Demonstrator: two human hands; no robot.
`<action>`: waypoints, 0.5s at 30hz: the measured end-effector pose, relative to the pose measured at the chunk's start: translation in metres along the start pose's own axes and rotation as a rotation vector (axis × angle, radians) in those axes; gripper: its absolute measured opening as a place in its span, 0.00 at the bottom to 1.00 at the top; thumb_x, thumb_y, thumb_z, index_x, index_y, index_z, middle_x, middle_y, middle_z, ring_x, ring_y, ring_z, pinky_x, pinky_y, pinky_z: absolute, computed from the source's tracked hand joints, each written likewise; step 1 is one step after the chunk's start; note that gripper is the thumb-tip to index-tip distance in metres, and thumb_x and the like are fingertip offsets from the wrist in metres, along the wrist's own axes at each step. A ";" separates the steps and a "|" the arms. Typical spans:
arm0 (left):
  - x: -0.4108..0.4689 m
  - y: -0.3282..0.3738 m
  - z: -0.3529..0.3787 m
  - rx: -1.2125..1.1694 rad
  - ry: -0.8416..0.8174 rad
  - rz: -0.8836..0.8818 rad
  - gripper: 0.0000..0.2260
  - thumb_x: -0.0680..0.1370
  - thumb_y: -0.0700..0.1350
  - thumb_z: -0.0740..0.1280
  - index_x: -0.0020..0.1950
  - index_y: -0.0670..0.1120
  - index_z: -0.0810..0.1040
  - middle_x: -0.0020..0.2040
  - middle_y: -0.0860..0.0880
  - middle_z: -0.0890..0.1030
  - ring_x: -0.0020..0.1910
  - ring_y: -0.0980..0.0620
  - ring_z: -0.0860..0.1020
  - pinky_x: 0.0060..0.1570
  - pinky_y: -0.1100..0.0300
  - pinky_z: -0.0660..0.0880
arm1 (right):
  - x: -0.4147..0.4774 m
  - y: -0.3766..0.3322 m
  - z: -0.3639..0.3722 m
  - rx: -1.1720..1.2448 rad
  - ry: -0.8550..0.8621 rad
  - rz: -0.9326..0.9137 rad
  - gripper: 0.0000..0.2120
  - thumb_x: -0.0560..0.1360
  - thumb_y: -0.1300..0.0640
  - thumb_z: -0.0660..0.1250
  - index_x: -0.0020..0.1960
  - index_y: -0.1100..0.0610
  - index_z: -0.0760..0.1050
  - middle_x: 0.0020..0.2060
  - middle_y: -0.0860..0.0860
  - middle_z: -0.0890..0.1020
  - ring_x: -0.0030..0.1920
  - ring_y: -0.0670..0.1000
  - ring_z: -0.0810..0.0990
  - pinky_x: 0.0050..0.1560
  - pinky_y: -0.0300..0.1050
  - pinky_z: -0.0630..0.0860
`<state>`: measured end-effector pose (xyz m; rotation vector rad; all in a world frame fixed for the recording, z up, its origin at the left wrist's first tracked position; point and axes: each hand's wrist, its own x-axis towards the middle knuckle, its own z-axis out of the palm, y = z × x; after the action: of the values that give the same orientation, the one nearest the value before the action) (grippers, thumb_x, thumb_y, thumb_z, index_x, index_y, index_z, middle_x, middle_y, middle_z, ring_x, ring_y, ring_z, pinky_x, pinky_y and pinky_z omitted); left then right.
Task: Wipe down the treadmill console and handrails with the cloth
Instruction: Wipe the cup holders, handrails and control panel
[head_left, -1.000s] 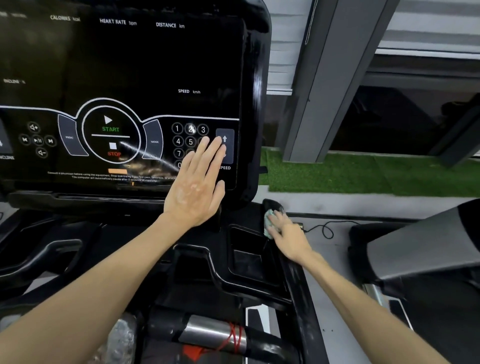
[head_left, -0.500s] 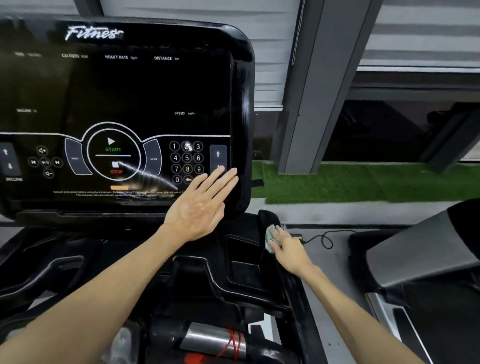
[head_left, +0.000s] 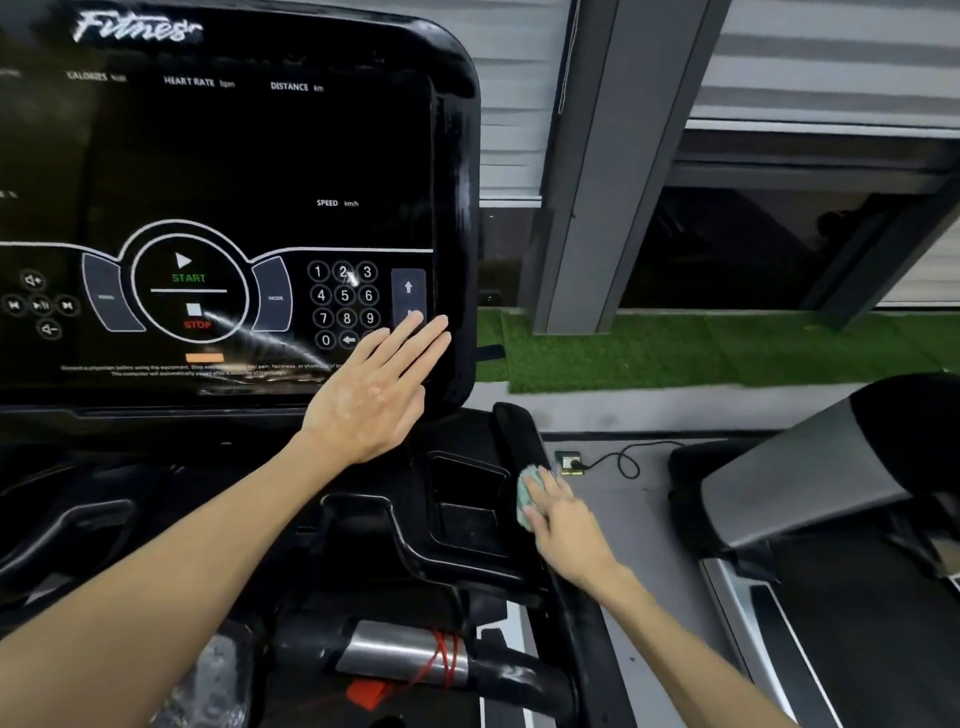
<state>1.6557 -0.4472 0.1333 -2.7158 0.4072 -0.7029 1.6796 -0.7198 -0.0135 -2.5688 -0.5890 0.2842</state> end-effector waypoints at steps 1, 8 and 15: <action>0.000 0.000 0.000 -0.004 -0.003 0.001 0.27 0.79 0.45 0.55 0.78 0.42 0.56 0.79 0.45 0.55 0.78 0.44 0.56 0.74 0.48 0.57 | 0.016 -0.005 -0.001 -0.021 -0.007 0.006 0.24 0.82 0.56 0.55 0.77 0.54 0.59 0.77 0.53 0.57 0.77 0.56 0.51 0.74 0.52 0.60; -0.002 0.001 -0.001 -0.012 -0.001 0.008 0.28 0.79 0.45 0.55 0.79 0.42 0.56 0.80 0.45 0.54 0.78 0.44 0.55 0.74 0.47 0.57 | -0.026 -0.002 -0.001 -0.005 -0.014 -0.023 0.23 0.82 0.56 0.55 0.76 0.49 0.59 0.77 0.47 0.56 0.78 0.52 0.49 0.71 0.54 0.64; -0.002 0.001 0.000 -0.009 -0.007 0.010 0.27 0.79 0.45 0.55 0.78 0.41 0.56 0.80 0.45 0.54 0.78 0.44 0.55 0.74 0.48 0.57 | -0.080 0.003 0.000 0.017 0.006 0.077 0.22 0.83 0.54 0.53 0.76 0.48 0.59 0.77 0.47 0.56 0.77 0.51 0.54 0.71 0.52 0.65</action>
<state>1.6537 -0.4474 0.1326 -2.7225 0.4228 -0.6900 1.6095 -0.7587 -0.0073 -2.5788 -0.4840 0.3061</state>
